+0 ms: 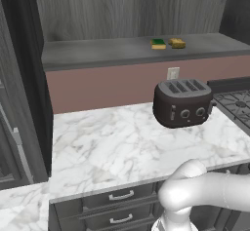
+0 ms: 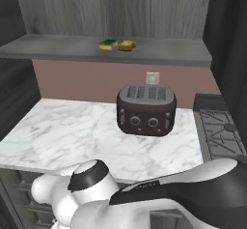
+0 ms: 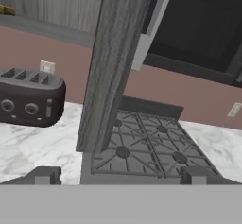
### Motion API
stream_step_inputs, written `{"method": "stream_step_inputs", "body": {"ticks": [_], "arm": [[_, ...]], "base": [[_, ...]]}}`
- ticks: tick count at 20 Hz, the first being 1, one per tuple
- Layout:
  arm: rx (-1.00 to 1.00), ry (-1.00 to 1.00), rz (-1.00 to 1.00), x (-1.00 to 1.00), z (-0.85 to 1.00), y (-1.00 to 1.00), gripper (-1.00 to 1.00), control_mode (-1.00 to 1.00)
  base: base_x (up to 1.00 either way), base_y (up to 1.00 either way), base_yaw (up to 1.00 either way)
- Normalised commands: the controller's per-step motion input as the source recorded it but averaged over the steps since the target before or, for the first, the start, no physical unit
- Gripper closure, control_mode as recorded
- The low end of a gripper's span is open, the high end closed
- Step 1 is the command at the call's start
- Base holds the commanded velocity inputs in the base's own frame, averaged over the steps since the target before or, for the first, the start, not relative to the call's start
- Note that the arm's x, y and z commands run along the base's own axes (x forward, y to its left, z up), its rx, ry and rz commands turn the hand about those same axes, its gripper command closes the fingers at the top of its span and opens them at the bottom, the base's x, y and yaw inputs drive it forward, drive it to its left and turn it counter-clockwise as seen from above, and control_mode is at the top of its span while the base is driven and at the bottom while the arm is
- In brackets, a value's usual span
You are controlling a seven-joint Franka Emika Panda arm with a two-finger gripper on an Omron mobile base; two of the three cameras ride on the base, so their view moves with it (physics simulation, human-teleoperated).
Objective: Pick up the sponge and sponge from the sink, and place them back in the cabinet, and close the cabinet doors.
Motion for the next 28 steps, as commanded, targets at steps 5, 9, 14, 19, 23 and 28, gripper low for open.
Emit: {"method": "stream_step_inputs", "body": {"ticks": [5, 9, 14, 19, 23, 28], "arm": [[0.06, 0.00, 0.11, 0.00, 0.13, 0.00, -1.00, -1.00], [0.04, 0.00, 0.14, 0.00, 0.10, 0.00, -1.00, -1.00], [0.03, 0.00, 0.16, 0.00, 0.08, -0.01, -1.00, -1.00], [0.04, 0.00, 0.16, 0.00, 0.11, -0.04, -1.00, -1.00], [0.04, 0.00, 0.15, 0.00, 0.13, -0.05, -1.00, -1.00], [0.04, 0.00, 0.15, 0.00, 0.12, -0.06, -1.00, -1.00]], "base": [[0.00, 0.00, 0.00], [0.00, 0.00, 0.00], [0.00, 0.00, 0.00], [0.00, 0.00, 0.00], [0.00, 0.00, 0.00], [0.00, 0.00, 0.00]]}}
